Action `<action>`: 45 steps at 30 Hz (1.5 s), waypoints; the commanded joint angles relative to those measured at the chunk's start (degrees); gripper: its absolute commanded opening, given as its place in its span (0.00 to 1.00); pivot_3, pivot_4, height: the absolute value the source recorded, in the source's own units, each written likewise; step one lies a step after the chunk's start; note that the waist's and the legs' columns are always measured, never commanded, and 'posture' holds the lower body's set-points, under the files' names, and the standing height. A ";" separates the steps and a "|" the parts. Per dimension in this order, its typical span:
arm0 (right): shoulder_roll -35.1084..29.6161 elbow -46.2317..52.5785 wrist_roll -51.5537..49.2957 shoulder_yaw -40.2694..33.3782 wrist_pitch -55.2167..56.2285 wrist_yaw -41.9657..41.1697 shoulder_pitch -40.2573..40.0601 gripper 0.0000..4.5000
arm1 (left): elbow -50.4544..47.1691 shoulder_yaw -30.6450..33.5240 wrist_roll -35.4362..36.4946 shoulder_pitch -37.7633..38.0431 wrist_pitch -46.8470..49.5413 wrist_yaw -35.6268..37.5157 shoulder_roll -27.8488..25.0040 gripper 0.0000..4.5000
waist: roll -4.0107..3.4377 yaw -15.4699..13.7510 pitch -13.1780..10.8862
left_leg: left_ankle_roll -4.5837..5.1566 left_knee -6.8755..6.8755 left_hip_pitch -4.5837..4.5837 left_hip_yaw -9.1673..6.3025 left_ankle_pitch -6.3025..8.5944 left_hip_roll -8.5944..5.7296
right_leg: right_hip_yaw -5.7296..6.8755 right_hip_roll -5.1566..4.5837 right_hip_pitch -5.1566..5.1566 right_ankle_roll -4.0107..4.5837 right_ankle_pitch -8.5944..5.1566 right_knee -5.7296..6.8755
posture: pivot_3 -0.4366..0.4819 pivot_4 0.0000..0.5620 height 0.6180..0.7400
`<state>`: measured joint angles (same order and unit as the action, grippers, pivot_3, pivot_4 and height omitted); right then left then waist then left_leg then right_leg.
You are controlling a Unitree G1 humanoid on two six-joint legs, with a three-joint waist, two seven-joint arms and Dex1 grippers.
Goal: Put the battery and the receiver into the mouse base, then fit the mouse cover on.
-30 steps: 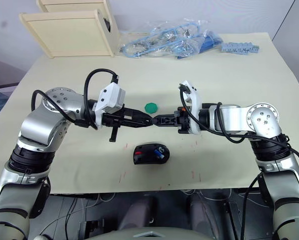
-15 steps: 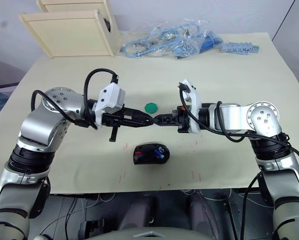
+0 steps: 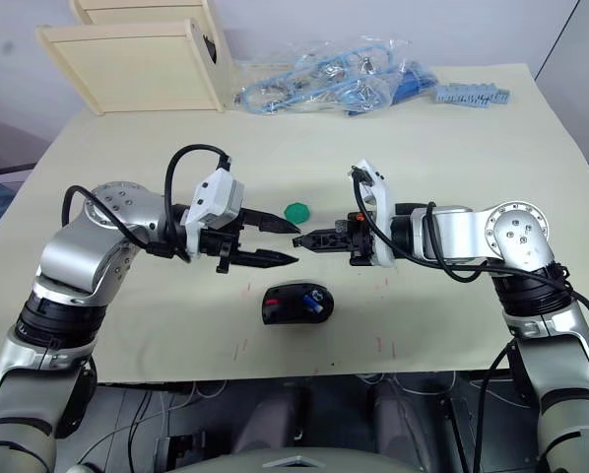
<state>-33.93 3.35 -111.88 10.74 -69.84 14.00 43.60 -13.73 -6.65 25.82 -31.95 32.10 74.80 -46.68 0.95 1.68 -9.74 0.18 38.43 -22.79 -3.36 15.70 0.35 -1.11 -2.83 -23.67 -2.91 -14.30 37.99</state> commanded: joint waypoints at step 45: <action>-29.03 20.02 -1.12 -0.32 5.37 -10.19 -4.49 0.00 | 2.62 -8.09 -10.84 12.19 -13.90 -3.21 4.88 0.99 | -0.04 -0.85 -0.04 | 0.00 0.01 -0.01 0.03 0.00 0.03 | -0.02 -0.01 0.01 0.01 0.00 -0.03 | 0.48 0.27 1.00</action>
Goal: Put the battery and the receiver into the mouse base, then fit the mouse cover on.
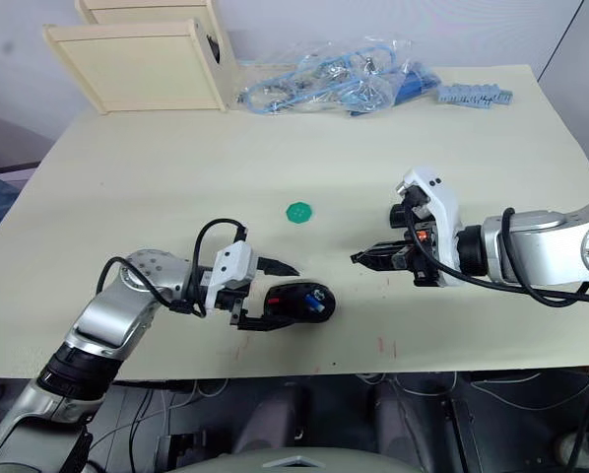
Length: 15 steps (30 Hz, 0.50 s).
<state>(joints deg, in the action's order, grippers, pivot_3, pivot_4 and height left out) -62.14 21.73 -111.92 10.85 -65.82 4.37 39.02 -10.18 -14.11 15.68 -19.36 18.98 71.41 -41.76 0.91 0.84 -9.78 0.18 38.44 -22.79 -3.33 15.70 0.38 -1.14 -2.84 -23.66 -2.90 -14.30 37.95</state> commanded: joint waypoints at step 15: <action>-0.71 2.92 -1.08 -0.39 3.00 -0.06 -0.81 0.00 | 3.07 -1.95 -3.44 -0.70 -5.47 0.66 0.67 0.99 | 0.00 -0.07 0.00 | 0.00 0.00 0.00 -0.01 0.00 0.00 | 0.01 -0.01 0.00 0.00 0.00 0.00 | 0.48 0.27 1.00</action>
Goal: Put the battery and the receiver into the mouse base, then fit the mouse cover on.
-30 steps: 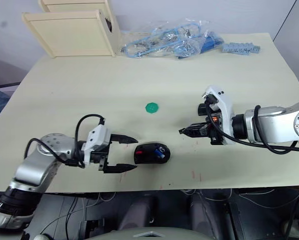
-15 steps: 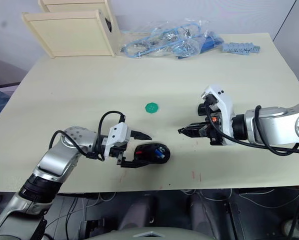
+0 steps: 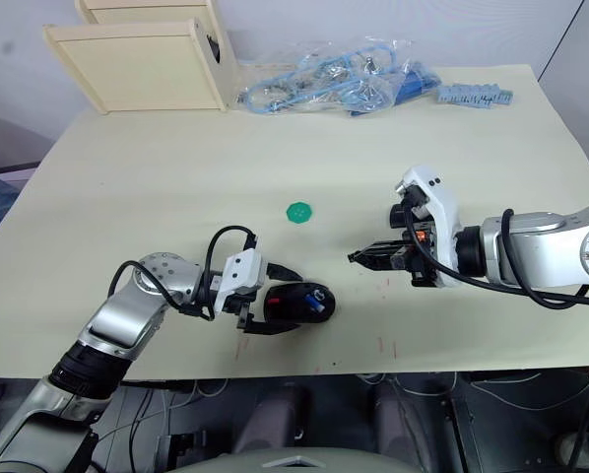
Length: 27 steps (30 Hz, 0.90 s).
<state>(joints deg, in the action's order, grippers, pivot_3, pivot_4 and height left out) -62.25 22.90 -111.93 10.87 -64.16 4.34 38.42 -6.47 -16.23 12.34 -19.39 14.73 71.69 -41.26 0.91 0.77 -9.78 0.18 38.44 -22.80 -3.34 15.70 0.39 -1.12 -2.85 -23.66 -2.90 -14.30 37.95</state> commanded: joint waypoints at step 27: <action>1.46 3.72 -1.07 7.12 1.85 11.35 5.11 0.00 | -1.55 -0.29 -1.42 0.11 -1.01 -1.40 2.32 0.66 | 0.00 0.01 0.00 | 0.00 0.00 0.01 -0.05 0.00 0.01 | -0.01 -0.01 0.00 0.00 0.00 0.01 | 0.48 0.27 1.00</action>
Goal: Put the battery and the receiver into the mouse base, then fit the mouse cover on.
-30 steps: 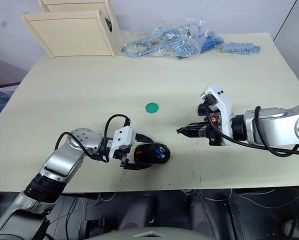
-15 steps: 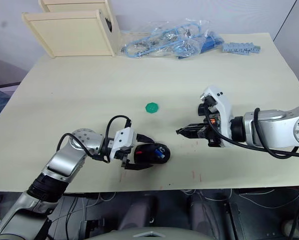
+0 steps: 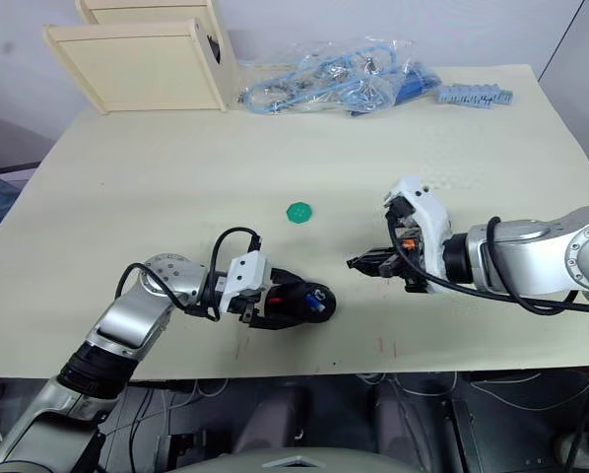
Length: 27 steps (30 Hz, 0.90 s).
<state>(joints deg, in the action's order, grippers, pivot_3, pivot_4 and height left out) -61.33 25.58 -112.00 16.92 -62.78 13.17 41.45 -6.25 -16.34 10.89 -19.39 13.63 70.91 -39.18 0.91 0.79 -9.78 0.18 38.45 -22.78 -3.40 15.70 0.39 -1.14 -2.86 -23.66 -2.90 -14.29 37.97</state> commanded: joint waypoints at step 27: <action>14.70 -8.70 -1.00 17.68 -5.82 19.34 16.93 0.00 | -2.73 -1.53 -1.81 -1.05 2.90 -1.45 1.71 0.66 | -0.01 0.00 0.01 | 0.00 0.01 -0.02 -0.05 0.00 -0.03 | 0.07 -0.07 0.00 0.00 0.00 0.01 | 0.48 0.27 1.00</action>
<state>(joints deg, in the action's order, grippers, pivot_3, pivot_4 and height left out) -47.31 17.43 -112.18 35.15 -68.59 32.76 56.64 -7.62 -17.50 9.05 -20.41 16.10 69.53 -37.36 0.90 0.79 -9.77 0.18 38.46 -22.80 -3.44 15.70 0.36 -1.07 -2.92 -23.66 -2.90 -14.29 37.97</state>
